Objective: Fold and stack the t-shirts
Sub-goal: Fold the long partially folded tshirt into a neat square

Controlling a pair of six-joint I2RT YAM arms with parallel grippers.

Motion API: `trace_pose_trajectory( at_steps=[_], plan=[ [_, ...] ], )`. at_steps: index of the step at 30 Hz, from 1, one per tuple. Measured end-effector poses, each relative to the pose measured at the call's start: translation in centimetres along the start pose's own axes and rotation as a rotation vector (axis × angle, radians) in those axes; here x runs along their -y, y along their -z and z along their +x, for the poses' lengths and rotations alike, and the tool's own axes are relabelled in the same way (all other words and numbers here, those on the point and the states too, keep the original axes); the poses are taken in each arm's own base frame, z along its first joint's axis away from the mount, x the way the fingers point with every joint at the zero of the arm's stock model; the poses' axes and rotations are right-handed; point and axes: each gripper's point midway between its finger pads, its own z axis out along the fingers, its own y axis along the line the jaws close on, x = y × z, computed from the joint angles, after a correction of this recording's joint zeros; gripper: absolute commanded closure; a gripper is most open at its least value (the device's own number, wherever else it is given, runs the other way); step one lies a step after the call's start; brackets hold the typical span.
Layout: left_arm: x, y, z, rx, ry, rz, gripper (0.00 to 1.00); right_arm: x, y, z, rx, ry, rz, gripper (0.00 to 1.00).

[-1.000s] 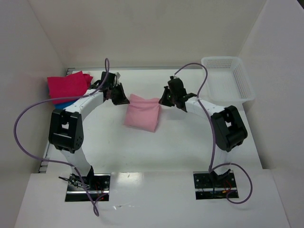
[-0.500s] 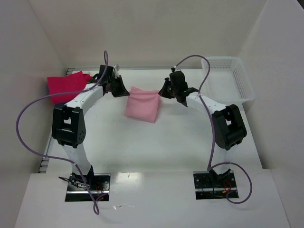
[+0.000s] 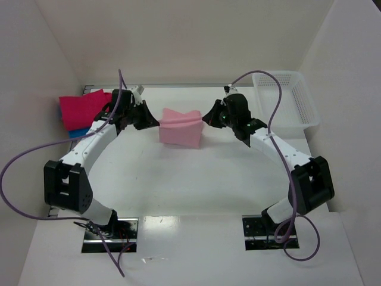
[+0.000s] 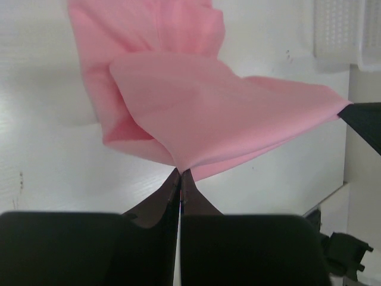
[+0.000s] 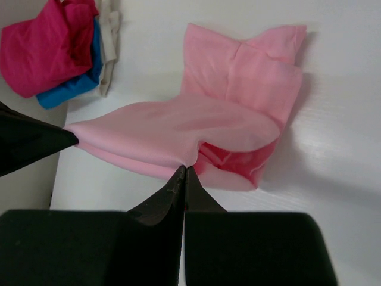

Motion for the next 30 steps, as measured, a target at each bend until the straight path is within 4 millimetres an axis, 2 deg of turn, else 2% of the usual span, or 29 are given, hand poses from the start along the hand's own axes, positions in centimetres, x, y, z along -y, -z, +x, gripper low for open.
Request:
trace_pose_trajectory(
  at_steps=[4, 7, 13, 17, 20, 23, 30],
  plan=[
    [0.7, 1.4, 2.1, -0.014, -0.012, 0.022, 1.0, -0.1, 1.6, 1.3, -0.016, -0.004, -0.017, 1.0],
    [1.0, 2.3, 2.5, -0.006, -0.018, 0.027, 1.0, 0.0, 1.8, 2.0, -0.03, -0.01, -0.016, 1.0],
    [1.5, 3.1, 1.4, 0.041, -0.031, 0.021, 1.0, -0.2, 1.8, 1.5, -0.02, -0.008, -0.014, 1.0],
    [1.9, 2.8, -0.8, 0.084, -0.039, 0.016, 1.0, -1.0, 0.9, -0.6, 0.018, 0.011, -0.011, 1.0],
    [1.3, 1.4, -2.8, 0.108, -0.034, 0.0, 1.0, -1.2, -0.7, -1.9, 0.037, 0.024, -0.001, 1.0],
    [-0.1, -1.0, -3.9, 0.096, -0.015, -0.029, 1.0, -0.3, -3.0, -1.9, 0.024, 0.028, 0.026, 1.0],
    [-3.7, -7.8, -4.5, 0.008, 0.032, -0.084, 1.0, 5.3, -8.7, 0.8, -0.069, -0.004, 0.14, 1.0]
  ],
)
